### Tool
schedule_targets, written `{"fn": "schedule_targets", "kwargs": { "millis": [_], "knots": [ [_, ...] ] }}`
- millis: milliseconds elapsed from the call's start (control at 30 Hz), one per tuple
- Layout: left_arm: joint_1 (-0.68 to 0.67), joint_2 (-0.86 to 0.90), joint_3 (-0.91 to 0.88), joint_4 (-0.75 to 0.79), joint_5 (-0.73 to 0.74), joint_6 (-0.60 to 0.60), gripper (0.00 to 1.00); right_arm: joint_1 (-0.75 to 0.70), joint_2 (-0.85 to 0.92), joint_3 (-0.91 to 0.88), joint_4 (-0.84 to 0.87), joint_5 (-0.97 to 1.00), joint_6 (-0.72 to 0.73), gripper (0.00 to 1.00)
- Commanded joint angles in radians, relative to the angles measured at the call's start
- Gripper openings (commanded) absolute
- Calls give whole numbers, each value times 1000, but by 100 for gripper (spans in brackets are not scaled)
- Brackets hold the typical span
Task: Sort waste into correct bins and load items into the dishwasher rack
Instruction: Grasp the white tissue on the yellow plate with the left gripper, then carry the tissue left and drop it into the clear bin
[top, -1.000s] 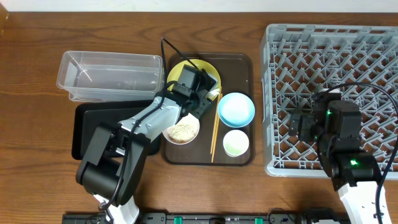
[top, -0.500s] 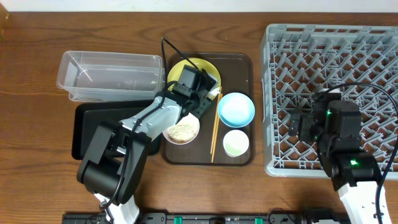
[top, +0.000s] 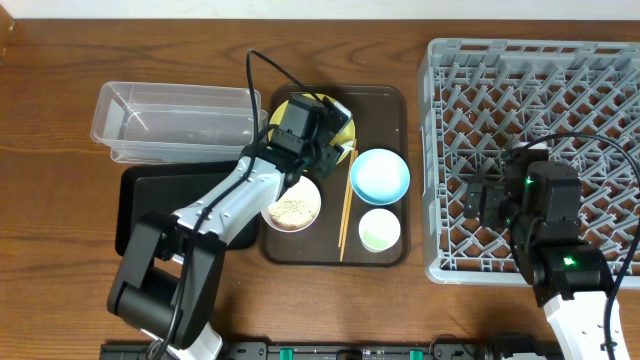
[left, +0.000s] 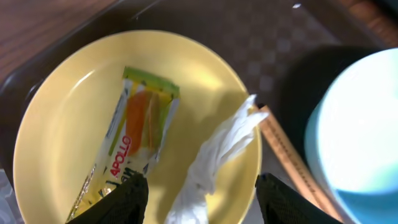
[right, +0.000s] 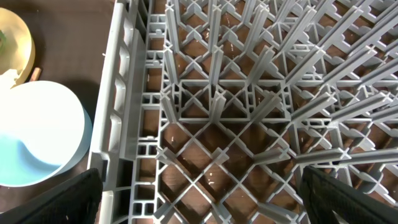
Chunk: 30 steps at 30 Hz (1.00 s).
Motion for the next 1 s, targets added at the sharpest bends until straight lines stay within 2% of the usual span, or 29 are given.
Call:
{"fn": "schedule_targets", "kwargs": {
  "millis": [0, 500, 600, 733, 767, 967],
  "knots": [
    [14, 55, 16, -2, -9, 9, 59, 5, 2, 21, 0, 0, 13, 99],
    [11, 150, 15, -18, -4, -44, 57, 5, 2, 21, 0, 0, 13, 99],
    [11, 161, 14, -32, -5, -44, 51, 5, 2, 21, 0, 0, 13, 99],
    [12, 161, 15, -40, -5, -44, 49, 5, 2, 21, 0, 0, 13, 99],
    [12, 161, 15, -39, -5, -44, 47, 5, 2, 21, 0, 0, 13, 99],
    [12, 124, 16, -32, -5, -43, 19, 5, 2, 21, 0, 0, 13, 99]
  ]
}}
